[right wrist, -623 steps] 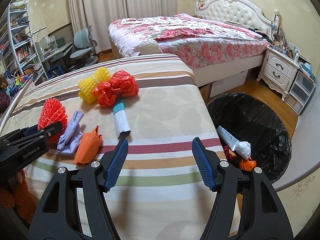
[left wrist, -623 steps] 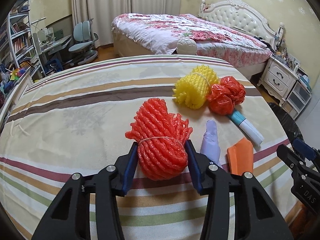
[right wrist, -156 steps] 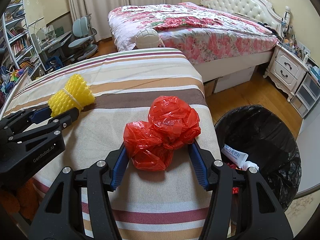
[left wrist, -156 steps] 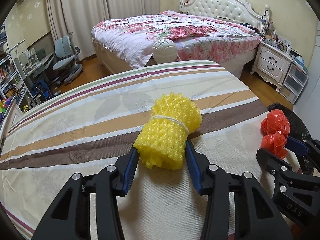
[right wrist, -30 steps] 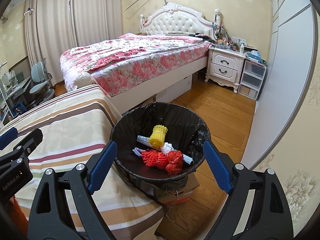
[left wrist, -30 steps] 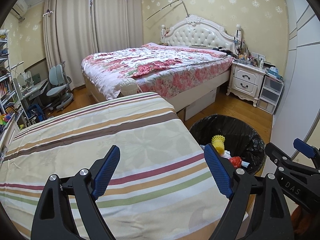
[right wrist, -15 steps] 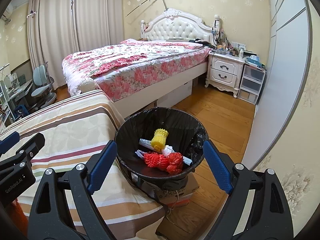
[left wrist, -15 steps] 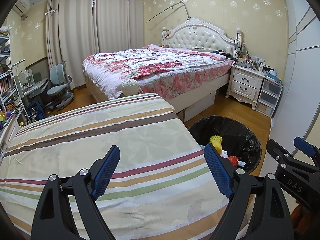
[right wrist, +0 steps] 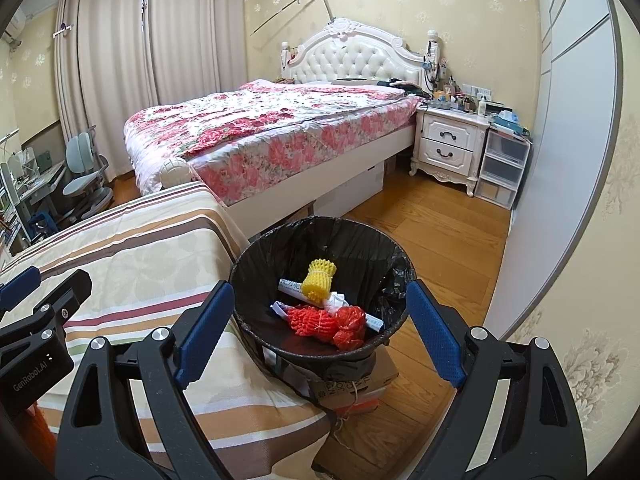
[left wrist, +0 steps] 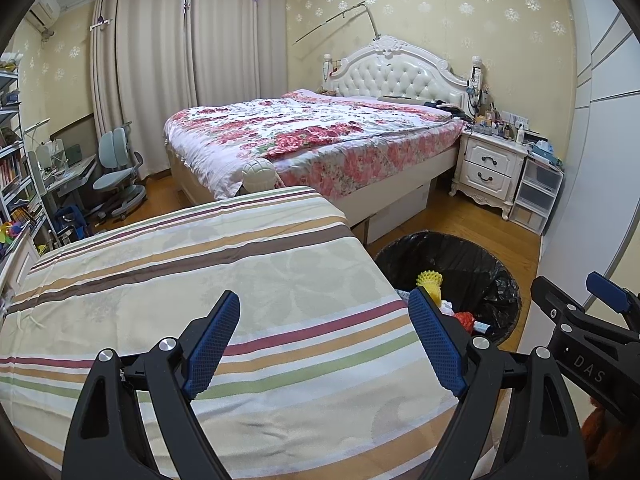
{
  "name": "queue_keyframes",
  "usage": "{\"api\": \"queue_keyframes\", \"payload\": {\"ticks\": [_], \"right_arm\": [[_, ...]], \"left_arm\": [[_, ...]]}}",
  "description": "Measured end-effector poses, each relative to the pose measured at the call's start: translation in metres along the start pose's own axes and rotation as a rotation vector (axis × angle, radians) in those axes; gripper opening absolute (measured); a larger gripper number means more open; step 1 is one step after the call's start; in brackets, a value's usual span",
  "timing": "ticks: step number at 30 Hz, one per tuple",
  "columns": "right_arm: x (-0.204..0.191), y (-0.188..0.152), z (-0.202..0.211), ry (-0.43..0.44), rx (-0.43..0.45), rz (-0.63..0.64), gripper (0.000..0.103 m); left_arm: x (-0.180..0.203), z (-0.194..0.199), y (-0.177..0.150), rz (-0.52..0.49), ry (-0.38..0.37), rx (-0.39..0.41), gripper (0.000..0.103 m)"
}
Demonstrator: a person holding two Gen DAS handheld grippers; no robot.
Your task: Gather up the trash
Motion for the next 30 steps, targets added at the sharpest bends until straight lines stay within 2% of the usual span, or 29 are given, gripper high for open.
{"api": "queue_keyframes", "payload": {"ticks": [30], "right_arm": [[0.0006,0.0002,0.0008,0.0,-0.001,0.0,0.086]], "left_arm": [[0.0015,0.0024,-0.0016,0.002,-0.001,-0.004,0.083]]}}
Point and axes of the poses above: each gripper's, at about its wrist camera, not at the fingertips, and z roughly against the way its jaws point, x to its right, y to its top, the point moved 9 cm from there along -z, roughly the way its jaws point, and after that the axes turned 14 degrees about z, right-handed, at the moved point
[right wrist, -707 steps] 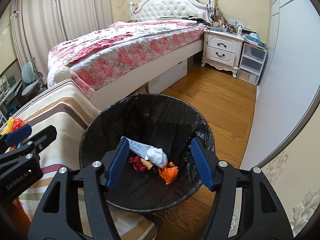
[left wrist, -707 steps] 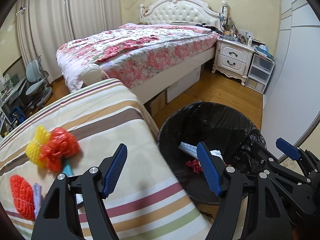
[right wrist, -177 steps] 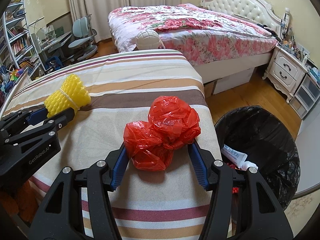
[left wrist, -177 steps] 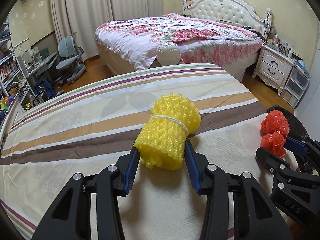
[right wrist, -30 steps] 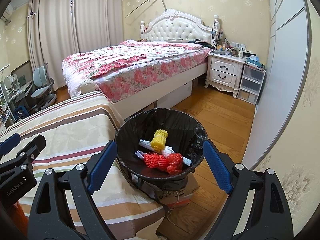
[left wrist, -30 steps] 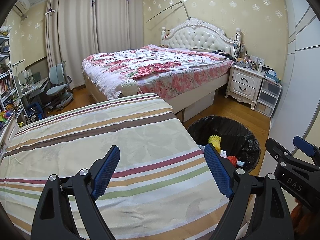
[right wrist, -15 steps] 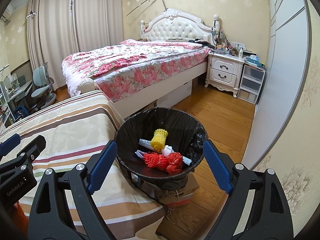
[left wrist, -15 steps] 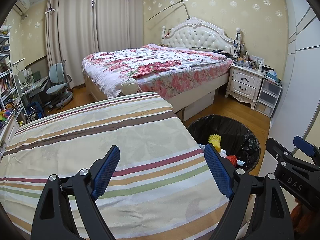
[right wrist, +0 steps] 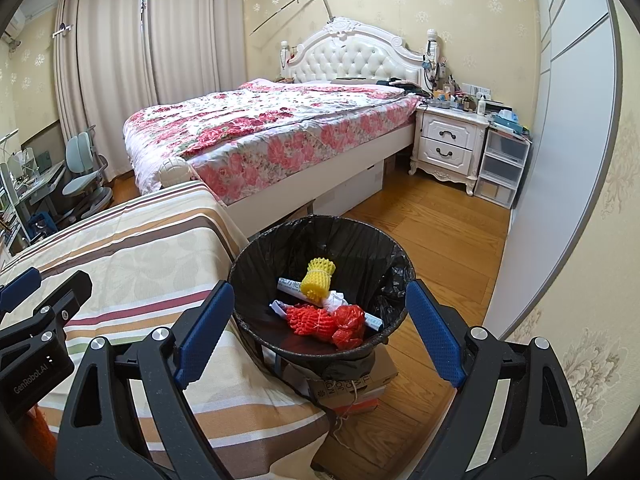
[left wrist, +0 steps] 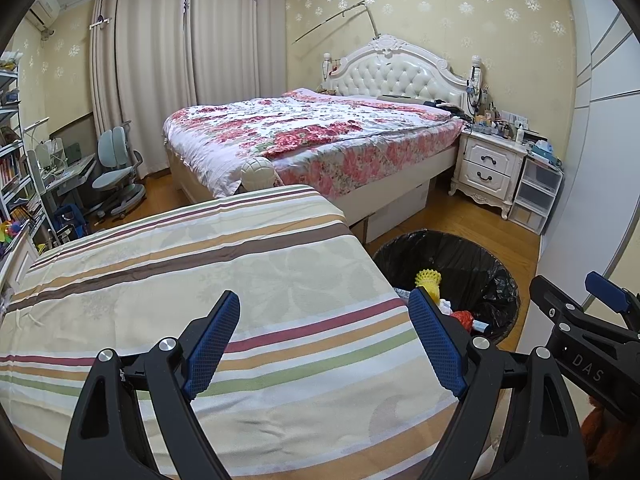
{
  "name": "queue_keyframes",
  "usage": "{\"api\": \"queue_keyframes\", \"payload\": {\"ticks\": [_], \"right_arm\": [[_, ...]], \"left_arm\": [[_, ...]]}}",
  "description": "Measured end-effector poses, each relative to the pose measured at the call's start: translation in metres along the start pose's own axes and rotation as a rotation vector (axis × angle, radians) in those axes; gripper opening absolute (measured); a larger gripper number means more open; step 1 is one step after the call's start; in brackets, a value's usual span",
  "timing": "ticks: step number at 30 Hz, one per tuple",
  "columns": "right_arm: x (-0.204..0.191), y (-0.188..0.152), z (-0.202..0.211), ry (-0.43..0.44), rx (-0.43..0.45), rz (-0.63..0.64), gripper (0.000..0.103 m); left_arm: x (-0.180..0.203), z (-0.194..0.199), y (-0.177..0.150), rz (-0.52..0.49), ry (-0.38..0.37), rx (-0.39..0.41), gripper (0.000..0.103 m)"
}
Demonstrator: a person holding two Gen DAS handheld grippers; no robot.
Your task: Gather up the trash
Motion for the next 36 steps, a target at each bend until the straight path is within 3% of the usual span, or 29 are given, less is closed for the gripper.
{"api": "queue_keyframes", "payload": {"ticks": [36], "right_arm": [[0.0,-0.001,0.0,0.001,-0.001,0.0,0.086]], "left_arm": [[0.011,0.004,0.002,-0.024,-0.003,0.009,0.084]]}}
Point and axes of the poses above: each gripper's, at about its wrist camera, not at the fingertips, and z roughly against the way its jaws point, x to its right, y to its top, the point moved 9 cm from there along -z, roughly the way its jaws point, and after that the axes turned 14 degrees about z, right-handed, at the moved point
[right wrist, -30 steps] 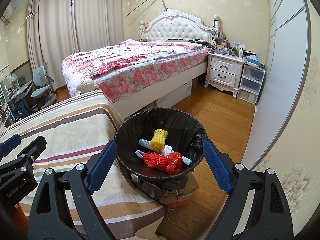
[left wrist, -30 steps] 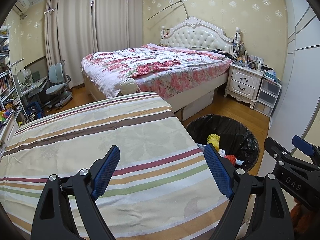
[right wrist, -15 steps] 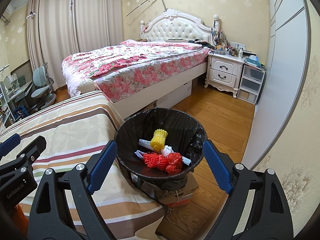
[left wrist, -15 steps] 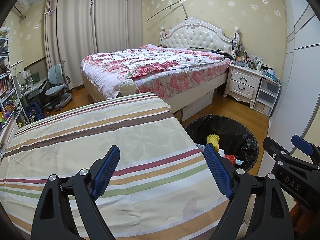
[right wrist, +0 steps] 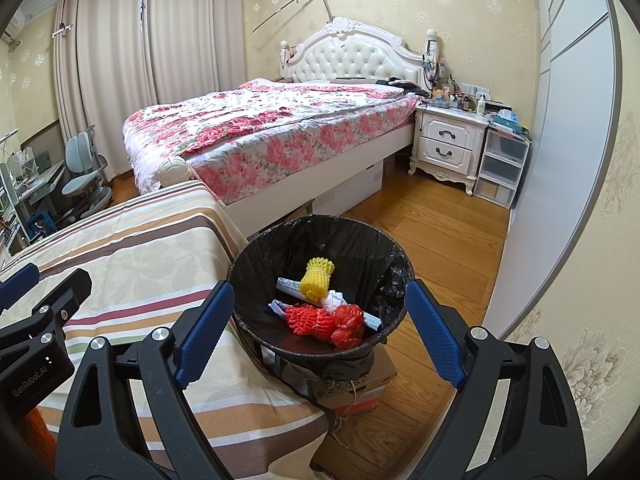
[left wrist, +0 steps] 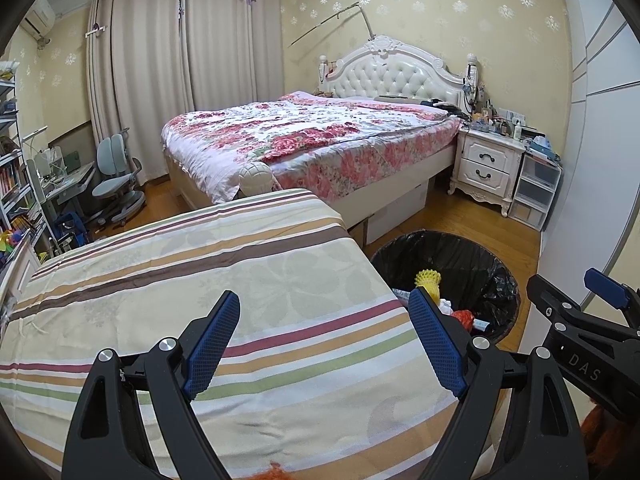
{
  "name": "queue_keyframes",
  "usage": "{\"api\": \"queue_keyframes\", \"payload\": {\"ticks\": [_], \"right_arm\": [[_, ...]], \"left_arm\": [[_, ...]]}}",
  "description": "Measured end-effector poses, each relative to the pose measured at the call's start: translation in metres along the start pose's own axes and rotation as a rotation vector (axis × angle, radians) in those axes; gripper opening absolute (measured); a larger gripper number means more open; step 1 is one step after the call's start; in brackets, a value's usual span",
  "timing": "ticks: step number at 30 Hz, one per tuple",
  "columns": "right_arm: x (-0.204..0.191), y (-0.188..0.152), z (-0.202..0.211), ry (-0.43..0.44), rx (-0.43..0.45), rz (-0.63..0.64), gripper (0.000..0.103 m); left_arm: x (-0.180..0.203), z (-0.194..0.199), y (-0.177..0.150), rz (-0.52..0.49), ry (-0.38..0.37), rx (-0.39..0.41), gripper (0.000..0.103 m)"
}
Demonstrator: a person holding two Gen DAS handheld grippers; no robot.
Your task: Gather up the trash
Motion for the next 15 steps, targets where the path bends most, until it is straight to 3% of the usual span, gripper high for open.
{"api": "queue_keyframes", "payload": {"ticks": [7,15], "right_arm": [[0.002,0.0,0.001,0.001,-0.002,-0.001,0.086],[0.001,0.0,0.001,0.003,-0.003,0.002,0.086]], "left_arm": [[-0.002,0.001,0.004,-0.014,0.012,0.033,0.085],[-0.013,-0.007,0.004,0.009,0.022,0.006,0.085]]}}
Point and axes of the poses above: each gripper's, at about its wrist camera, not at the fingertips, and z roughly against the way its jaws point, x to its right, y to its top, the point moved 9 cm from there along -z, roughly the way its jaws point, and after that the axes turned 14 degrees about z, right-handed, at the moved point
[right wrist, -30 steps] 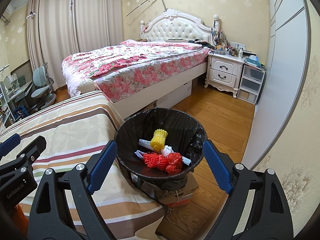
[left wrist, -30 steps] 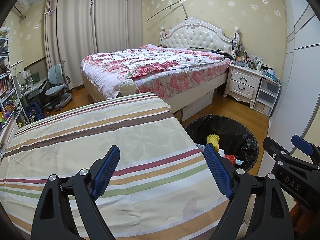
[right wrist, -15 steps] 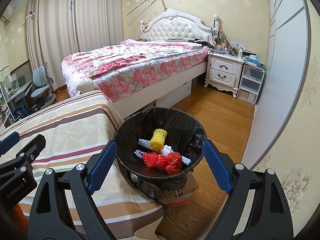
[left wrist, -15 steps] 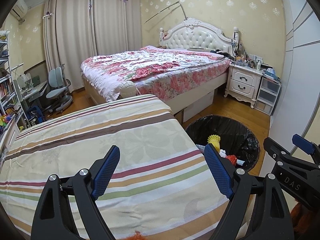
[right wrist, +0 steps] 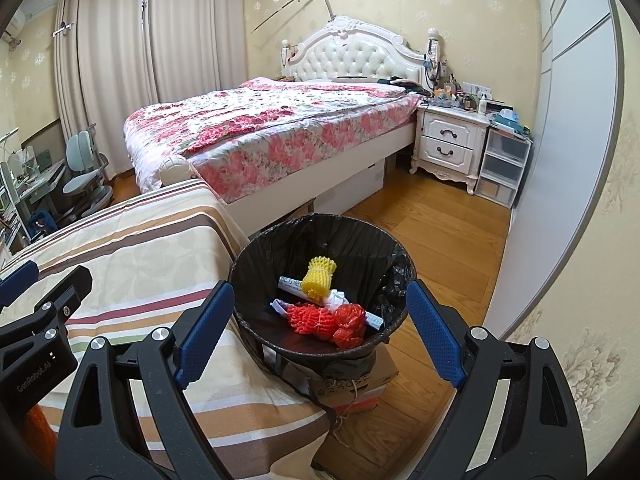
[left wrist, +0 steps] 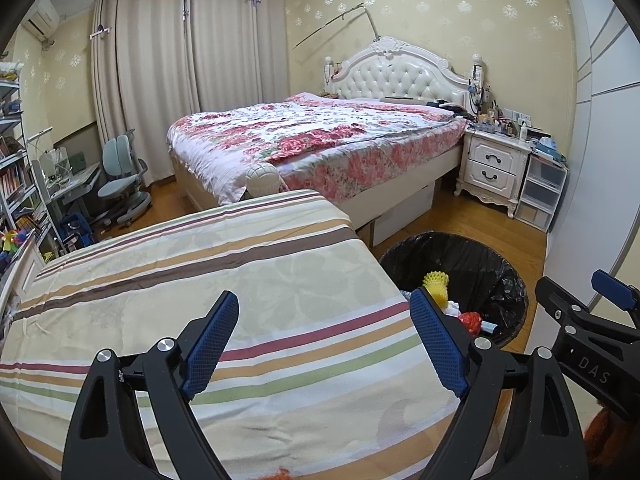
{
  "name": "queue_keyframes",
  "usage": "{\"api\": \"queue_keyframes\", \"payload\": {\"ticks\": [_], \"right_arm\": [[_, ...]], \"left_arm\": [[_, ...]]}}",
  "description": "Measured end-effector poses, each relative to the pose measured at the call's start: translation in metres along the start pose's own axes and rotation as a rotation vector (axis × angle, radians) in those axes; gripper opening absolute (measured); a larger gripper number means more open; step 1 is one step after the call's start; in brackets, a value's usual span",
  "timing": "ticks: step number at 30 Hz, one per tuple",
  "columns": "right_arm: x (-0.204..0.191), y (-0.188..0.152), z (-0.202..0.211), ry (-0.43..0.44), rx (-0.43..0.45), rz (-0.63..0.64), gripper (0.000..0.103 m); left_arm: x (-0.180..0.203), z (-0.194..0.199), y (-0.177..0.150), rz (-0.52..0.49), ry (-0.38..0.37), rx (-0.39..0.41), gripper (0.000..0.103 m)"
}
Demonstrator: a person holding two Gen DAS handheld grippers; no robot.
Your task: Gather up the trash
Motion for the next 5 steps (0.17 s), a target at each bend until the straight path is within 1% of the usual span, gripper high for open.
{"api": "queue_keyframes", "payload": {"ticks": [5], "right_arm": [[-0.011,0.0,-0.004,0.017,-0.012,0.012,0.086]], "left_arm": [[-0.013,-0.008,-0.001,0.013,0.013,-0.028,0.085]]}}
Point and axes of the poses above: each gripper's, at about its wrist camera, not at the fingertips, and z roughly against the way its jaws point, x to its right, y to its top, the point moved 9 cm from there along -z, roughly the way its jaws point, and after that the axes turned 14 degrees about z, right-handed, at the moved point
